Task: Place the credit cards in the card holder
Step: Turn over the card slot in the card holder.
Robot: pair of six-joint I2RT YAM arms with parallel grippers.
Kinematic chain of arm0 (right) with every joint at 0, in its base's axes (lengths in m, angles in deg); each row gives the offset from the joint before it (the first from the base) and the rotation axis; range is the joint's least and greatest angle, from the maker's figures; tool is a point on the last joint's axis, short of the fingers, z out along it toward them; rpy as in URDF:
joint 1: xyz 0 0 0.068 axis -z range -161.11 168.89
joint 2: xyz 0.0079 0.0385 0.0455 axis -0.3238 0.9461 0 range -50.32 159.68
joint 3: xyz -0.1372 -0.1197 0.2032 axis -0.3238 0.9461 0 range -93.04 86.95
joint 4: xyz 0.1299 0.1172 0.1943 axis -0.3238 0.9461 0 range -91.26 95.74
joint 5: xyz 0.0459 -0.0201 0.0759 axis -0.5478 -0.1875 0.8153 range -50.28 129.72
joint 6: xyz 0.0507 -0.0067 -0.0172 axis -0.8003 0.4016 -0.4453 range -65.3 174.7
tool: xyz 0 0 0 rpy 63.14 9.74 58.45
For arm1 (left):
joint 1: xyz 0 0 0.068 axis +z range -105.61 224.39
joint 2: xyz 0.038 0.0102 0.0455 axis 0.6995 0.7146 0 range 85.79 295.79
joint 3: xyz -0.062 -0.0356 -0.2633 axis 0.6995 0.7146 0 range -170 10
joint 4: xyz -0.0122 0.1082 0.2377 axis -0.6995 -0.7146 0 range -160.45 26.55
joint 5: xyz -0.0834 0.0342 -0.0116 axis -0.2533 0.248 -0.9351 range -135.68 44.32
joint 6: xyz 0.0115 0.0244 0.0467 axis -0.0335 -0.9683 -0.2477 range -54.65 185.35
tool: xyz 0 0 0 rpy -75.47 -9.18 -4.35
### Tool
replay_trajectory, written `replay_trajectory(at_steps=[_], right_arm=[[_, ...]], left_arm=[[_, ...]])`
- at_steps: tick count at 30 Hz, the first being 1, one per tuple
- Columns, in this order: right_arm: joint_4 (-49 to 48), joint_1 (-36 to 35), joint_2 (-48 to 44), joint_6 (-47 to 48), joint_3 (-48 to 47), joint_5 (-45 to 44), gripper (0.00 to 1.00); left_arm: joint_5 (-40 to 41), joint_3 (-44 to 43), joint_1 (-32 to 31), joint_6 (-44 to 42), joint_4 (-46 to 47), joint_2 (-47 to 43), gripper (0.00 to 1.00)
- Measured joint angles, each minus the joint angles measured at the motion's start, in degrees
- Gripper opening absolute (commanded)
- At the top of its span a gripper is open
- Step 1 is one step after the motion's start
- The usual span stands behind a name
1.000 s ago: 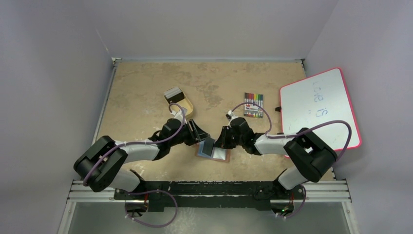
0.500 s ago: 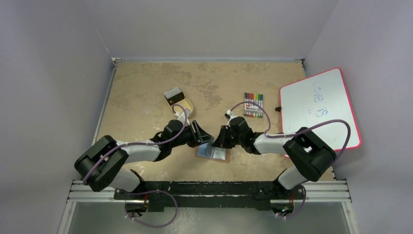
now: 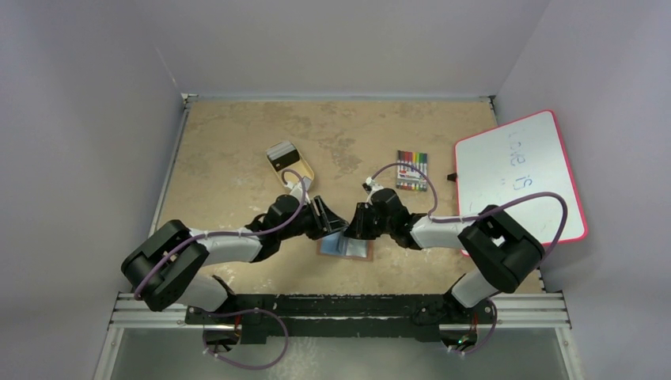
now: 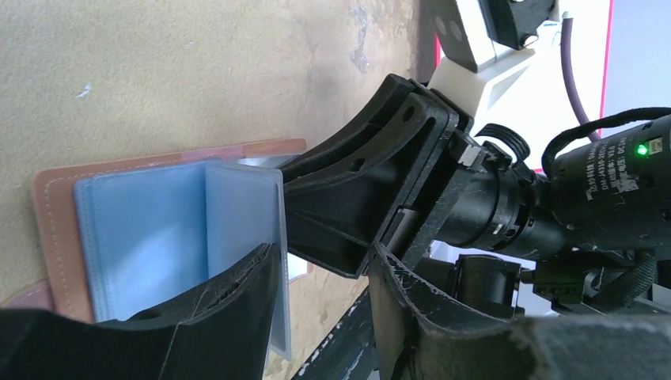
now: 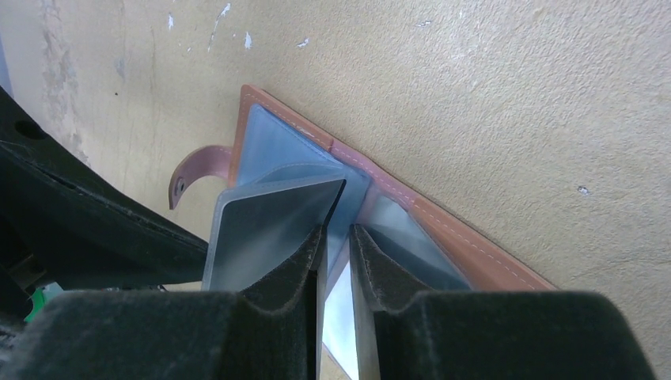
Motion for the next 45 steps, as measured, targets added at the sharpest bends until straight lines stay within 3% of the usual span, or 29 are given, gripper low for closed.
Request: replay_trajectory(at_steps=[20,33,39,45], right_arm=[[5.16,0.48,-4.24,1.55,0.0,-5.62,0.29],[19.1,1.86,-17.2,1.44,0.02,-14.01,0.3],[22.93,1.97,-23.15,0.33,0.0,-14.45,0.3],[17.14,1.95,-23.91,-2.4,0.68,-9.79,0.29]], left_arm=[[1.49,-2.49,-1.57,-0.13,1.22,3.63,0.44],[1.95,-5.86,-3.13,-0.5,1.7,6.56,0.44],[4.15,-7.5,-3.13,-3.23,-3.69,6.6,0.44],[10.75,-12.76,-2.69,-9.81,-17.84,3.37,0.44]])
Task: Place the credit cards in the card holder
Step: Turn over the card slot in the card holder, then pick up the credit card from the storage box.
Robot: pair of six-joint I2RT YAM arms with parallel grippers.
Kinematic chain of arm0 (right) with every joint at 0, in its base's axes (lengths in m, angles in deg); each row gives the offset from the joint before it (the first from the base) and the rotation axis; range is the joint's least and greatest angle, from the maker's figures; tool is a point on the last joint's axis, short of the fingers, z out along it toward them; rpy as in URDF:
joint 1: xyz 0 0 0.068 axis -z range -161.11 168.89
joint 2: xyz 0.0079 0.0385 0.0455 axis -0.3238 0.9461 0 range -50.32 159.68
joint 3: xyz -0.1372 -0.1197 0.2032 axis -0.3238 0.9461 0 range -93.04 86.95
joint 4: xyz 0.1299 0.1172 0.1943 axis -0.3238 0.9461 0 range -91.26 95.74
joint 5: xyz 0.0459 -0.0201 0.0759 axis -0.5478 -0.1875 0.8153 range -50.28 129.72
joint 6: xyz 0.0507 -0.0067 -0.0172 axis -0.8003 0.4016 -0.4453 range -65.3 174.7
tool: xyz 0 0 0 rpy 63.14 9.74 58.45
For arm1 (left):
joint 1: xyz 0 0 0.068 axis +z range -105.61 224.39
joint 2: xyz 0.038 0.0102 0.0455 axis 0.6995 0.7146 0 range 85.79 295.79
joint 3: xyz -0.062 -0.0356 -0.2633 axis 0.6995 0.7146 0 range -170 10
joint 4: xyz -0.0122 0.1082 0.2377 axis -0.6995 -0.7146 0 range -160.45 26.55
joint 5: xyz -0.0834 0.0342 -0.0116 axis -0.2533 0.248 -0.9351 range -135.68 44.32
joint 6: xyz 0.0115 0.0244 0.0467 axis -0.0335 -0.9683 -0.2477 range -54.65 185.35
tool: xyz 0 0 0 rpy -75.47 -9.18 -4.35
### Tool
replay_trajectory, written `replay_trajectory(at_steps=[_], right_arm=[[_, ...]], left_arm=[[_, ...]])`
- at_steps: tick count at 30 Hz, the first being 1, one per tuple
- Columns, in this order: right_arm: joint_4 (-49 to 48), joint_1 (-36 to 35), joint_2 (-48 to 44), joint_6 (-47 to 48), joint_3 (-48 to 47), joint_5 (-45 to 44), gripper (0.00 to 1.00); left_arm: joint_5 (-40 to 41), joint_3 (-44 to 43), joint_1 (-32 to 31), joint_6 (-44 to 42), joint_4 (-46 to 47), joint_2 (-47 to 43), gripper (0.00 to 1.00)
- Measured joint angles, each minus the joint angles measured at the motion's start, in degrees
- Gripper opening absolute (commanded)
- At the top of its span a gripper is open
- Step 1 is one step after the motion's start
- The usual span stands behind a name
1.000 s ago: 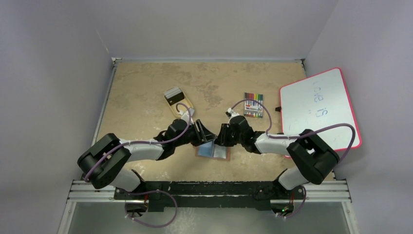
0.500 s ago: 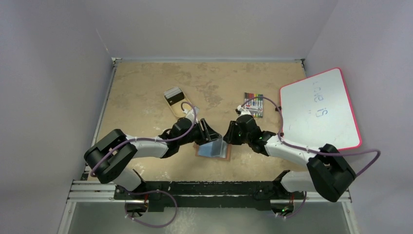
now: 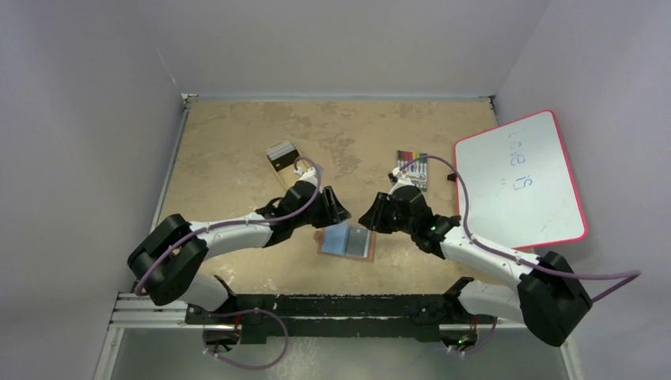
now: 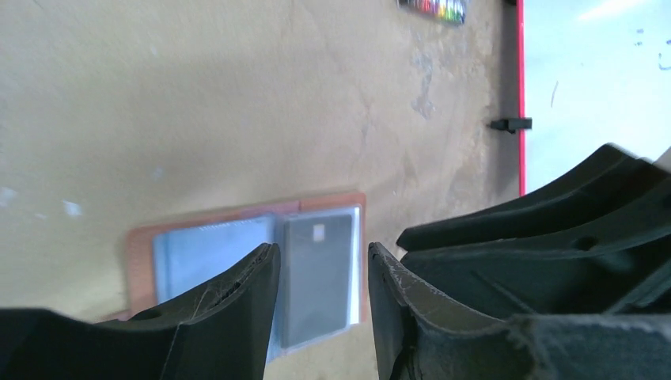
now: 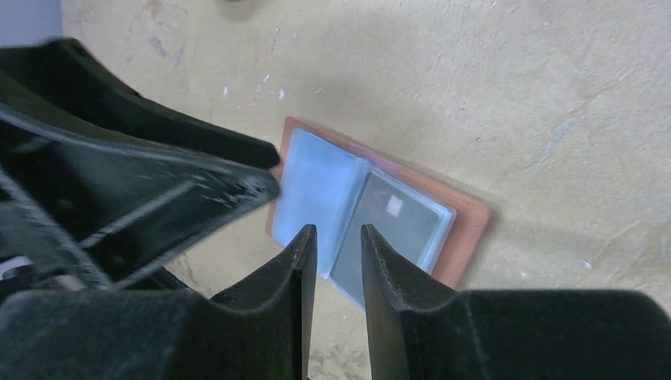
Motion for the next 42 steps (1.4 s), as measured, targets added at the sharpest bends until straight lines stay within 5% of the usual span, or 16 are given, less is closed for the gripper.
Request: replay_trajectory(at_steps=[9,19,29,42], right_arm=[[-4.9,-0.68,9.4,-1.81,0.59,3.76,0.3],[-5.9,-0.87,14.86,-1.31,1.05,2.47,0.29],[-2.91,-0.92,9.42,0.66,1.07,0.83,0.31],[1.97,-0.92,0.9,1.81,1.05,1.27,0.32]], left_arm=[[2.14,-7.34,10.21,-11.43,-15.67,-5.51,0.56],[6.16,-21.46,16.79,-26.34,-32.37,-4.46,0.57],[13.6,-37.4,21.53,-41.42,-43.41,6.8,0.57],[14.64,-51.82,24.87,-59.67,-45.27,24.44,0.64]])
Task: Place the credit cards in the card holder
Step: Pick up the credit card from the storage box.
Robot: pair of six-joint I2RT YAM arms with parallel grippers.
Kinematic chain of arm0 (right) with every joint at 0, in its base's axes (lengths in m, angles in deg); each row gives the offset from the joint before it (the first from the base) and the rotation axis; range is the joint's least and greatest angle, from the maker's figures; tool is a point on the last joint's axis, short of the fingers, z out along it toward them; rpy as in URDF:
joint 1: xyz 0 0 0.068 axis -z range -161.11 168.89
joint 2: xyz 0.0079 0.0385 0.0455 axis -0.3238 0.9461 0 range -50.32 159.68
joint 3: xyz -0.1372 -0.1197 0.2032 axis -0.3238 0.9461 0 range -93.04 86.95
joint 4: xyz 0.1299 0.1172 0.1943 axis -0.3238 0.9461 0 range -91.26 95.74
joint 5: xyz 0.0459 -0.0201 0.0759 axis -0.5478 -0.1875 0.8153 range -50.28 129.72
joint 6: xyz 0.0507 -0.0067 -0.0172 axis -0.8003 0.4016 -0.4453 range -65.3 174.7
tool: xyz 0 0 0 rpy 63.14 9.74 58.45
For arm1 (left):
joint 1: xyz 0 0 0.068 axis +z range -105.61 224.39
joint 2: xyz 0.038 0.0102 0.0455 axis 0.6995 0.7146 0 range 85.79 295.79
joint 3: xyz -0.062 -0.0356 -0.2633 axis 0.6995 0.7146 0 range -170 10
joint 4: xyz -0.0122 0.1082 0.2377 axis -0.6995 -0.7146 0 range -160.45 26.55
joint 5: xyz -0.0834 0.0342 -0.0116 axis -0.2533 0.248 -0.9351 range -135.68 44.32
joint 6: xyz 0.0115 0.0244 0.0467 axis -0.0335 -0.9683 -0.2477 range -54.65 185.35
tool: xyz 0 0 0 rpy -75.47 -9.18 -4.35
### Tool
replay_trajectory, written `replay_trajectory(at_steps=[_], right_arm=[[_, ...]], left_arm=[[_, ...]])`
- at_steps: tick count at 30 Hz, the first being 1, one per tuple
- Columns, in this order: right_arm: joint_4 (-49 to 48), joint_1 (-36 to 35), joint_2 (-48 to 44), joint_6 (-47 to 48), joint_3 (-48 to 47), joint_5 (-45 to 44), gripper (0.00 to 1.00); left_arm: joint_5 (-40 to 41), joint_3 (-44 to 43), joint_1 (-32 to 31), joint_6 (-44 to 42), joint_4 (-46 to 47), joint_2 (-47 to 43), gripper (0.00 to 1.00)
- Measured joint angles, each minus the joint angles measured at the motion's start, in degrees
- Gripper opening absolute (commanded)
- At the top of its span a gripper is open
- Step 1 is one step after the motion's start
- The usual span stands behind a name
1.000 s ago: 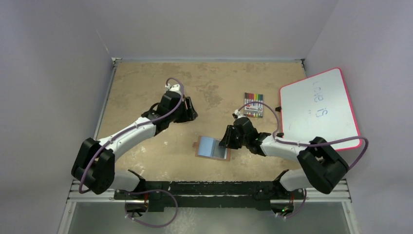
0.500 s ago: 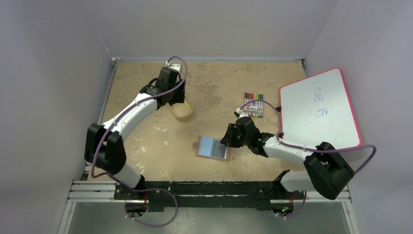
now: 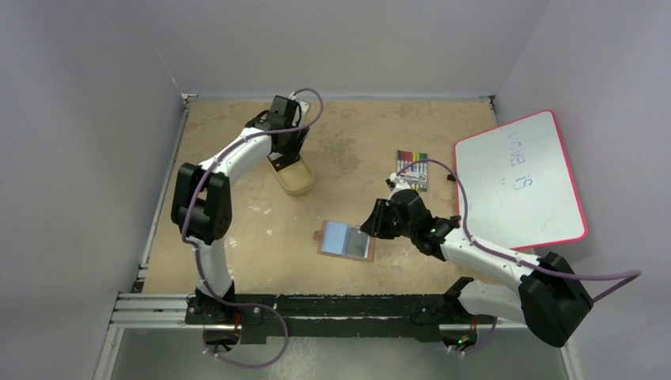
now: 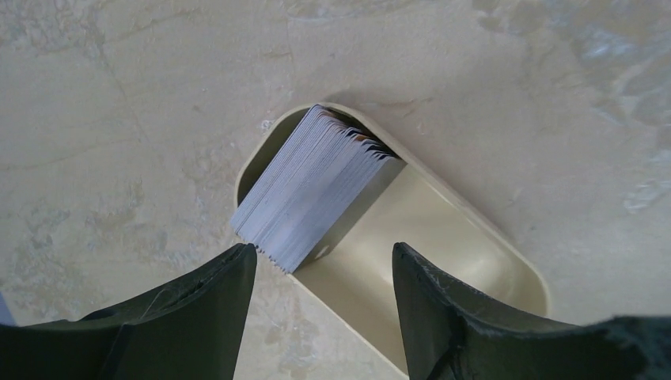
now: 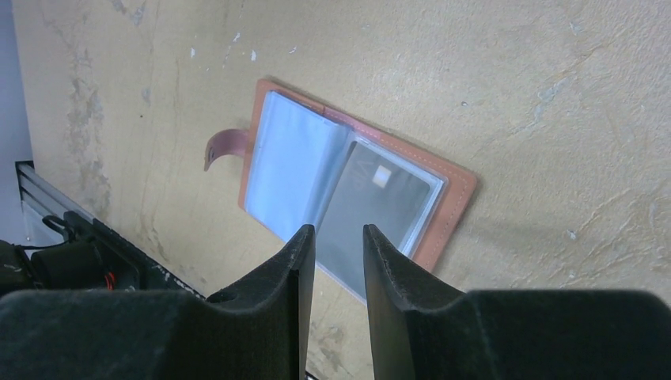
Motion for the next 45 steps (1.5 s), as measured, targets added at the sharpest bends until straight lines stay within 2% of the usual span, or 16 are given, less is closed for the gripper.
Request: replay_trajectory(at_steps=[9,26,45], right_arm=[[1.86,0.0,-1.14,0.0,0.0,-0.07,0.32],[1.95,0.0,-1.14,0.02,-0.02,-0.11,0.32],[2.19,0.0,-1.14,0.02,-0.02,-0.11,0.32]], left_arm=[[1.84,-4.59,1.46,-4.96,-2.75,7.39,0.64],[4.2,-6.12,1.51,-7.67,-2.8,9.88,0.62],[6.95,-6.14,1.31,-8.15,-2.86,9.92,0.3]])
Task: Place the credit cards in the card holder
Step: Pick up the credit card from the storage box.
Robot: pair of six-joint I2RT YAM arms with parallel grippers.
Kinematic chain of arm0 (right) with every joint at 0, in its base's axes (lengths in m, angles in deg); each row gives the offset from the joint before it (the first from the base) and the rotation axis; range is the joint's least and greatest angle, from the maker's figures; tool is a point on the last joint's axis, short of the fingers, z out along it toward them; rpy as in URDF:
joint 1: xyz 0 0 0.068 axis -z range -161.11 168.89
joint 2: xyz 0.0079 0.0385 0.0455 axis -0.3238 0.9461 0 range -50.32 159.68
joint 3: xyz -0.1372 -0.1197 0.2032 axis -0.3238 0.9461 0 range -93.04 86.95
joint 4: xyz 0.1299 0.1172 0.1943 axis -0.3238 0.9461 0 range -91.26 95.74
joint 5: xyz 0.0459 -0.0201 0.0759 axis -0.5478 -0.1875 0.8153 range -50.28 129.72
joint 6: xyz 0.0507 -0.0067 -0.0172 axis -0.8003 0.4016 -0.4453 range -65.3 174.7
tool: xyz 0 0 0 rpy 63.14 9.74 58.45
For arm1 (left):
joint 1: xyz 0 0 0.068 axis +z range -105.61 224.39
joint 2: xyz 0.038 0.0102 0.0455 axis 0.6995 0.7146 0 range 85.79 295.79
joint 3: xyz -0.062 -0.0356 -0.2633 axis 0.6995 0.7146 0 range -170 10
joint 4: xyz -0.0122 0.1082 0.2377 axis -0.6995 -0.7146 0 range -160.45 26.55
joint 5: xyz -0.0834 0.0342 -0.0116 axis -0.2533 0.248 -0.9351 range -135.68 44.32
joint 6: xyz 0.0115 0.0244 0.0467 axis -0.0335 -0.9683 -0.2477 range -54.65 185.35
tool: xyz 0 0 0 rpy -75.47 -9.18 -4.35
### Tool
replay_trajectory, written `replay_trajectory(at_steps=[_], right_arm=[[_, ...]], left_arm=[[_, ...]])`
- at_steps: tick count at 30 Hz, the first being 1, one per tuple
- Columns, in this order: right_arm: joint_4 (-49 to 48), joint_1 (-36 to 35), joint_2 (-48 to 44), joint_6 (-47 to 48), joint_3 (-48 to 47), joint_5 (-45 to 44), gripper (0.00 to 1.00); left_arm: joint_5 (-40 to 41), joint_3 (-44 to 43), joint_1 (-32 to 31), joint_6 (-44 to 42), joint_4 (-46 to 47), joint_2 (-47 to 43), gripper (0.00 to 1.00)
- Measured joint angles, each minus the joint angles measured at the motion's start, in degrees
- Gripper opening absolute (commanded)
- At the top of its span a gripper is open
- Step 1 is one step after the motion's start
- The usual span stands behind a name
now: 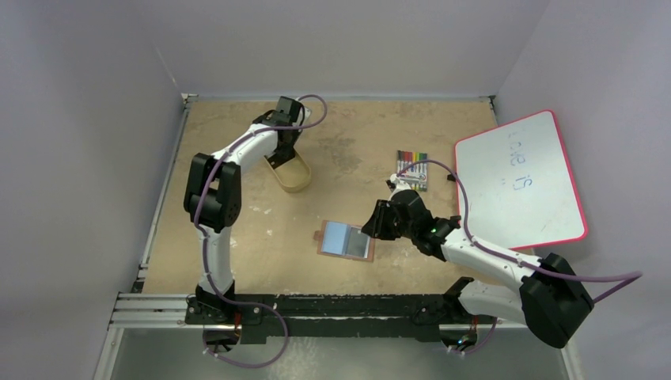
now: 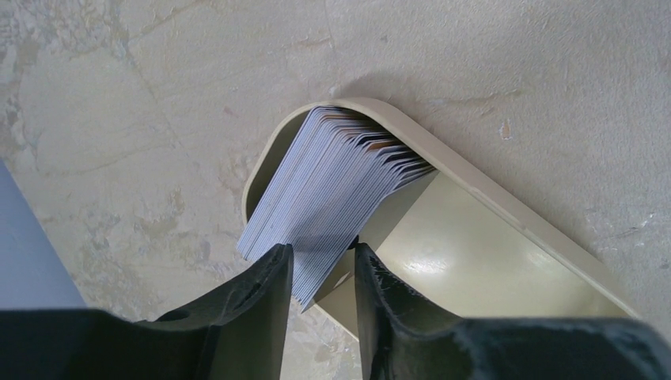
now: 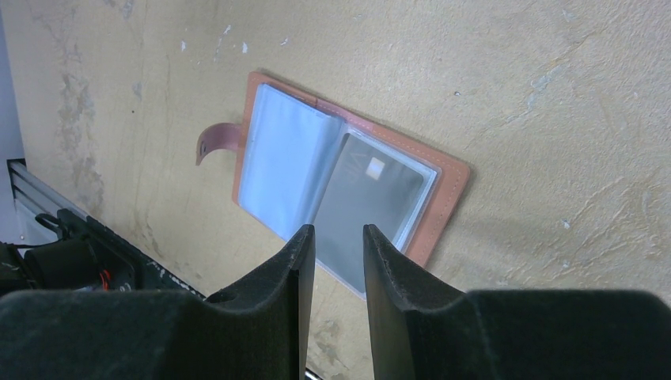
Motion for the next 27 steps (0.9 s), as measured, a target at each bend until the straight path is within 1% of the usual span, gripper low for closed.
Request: replay_trajectory(at_steps=[15,20,24,27], right_arm=[[0.0,0.0,0.0,0.0,0.0,0.0,0.32],[0.0,0.0,0.0,0.0,0.0,0.0,0.31],[0.0,0.0,-0.09,0.0,0.0,0.0,0.32],[-0.11,0.0,-0.42,0.0,0.0,0.09,0.32]], left_arm=[[0.42,-0.63,-0.79,-0.87,-0.98,0.0,0.15],[0.83,-0.72,-1.4,-0.92,-1.4,0.0,0.08],[1.49,-1.6,-2.38,-0.9,-3.26,0.0,0.0],[1.84,-2.8,-3.26,-0.76,-5.6,0.0,0.0]])
